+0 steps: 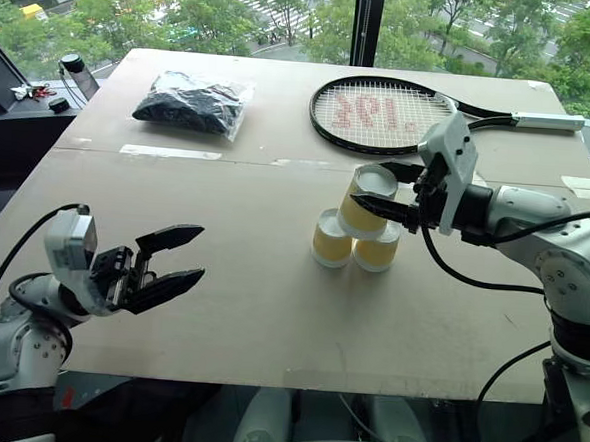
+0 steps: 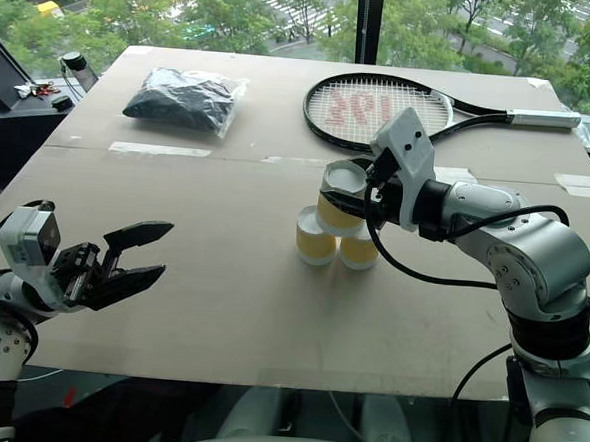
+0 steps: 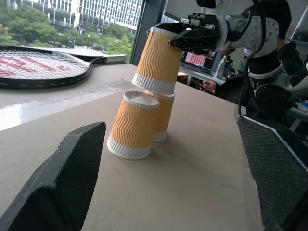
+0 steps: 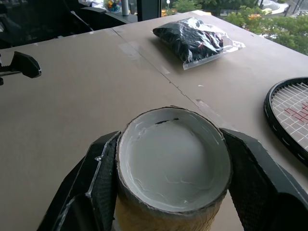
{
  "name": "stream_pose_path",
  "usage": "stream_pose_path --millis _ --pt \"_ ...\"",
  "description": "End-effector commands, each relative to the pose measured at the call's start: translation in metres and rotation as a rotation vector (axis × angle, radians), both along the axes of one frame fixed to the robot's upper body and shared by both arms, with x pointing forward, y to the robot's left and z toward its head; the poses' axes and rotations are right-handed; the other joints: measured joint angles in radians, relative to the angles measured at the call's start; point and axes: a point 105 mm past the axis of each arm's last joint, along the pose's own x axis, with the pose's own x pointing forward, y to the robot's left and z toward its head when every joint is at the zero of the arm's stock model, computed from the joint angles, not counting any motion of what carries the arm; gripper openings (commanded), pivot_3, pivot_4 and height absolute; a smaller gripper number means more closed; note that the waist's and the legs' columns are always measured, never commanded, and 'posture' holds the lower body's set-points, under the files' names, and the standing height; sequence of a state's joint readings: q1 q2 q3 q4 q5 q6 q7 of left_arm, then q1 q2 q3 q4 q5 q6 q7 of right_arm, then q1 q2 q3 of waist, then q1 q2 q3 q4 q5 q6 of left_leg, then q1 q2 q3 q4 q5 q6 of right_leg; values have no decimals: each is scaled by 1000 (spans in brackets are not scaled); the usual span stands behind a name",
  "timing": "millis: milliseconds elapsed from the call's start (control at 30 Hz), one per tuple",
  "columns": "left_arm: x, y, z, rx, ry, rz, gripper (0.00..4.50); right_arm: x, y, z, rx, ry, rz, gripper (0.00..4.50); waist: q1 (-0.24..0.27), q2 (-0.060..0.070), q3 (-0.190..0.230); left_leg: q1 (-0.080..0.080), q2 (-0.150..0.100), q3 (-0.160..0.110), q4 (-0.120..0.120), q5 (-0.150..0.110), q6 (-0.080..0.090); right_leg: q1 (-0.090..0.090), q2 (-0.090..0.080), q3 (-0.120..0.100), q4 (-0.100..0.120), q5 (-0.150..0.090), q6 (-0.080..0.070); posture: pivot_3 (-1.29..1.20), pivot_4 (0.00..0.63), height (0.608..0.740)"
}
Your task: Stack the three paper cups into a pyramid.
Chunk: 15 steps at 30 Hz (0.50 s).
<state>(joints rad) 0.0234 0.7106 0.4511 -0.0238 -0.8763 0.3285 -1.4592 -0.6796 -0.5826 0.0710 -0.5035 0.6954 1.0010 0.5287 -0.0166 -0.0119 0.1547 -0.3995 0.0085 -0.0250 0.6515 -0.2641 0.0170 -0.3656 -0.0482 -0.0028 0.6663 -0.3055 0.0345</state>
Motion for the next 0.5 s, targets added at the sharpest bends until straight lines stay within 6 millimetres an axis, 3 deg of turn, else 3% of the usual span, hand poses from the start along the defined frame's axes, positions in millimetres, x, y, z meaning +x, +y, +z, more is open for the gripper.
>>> stream_pose_path --millis 33,367,500 --pt "-2 2 12 4 -42 -4 4500 -5 3 13 5 -69 26 2765 0 0 0 0 0 0 0 0 0 0 0 0 0 0 0 0 150 740" --pt "-5 -4 12 -5 -39 5 4500 -6 5 6 -30 -56 46 2765 0 0 0 0 0 0 0 0 0 0 0 0 -1 0 0 0 150 740" --pt "-5 -4 14 -23 -50 18 4500 -4 2 2 -47 -58 44 4109 0 0 0 0 0 0 0 0 0 0 -1 0 -1 0 0 0 150 740"
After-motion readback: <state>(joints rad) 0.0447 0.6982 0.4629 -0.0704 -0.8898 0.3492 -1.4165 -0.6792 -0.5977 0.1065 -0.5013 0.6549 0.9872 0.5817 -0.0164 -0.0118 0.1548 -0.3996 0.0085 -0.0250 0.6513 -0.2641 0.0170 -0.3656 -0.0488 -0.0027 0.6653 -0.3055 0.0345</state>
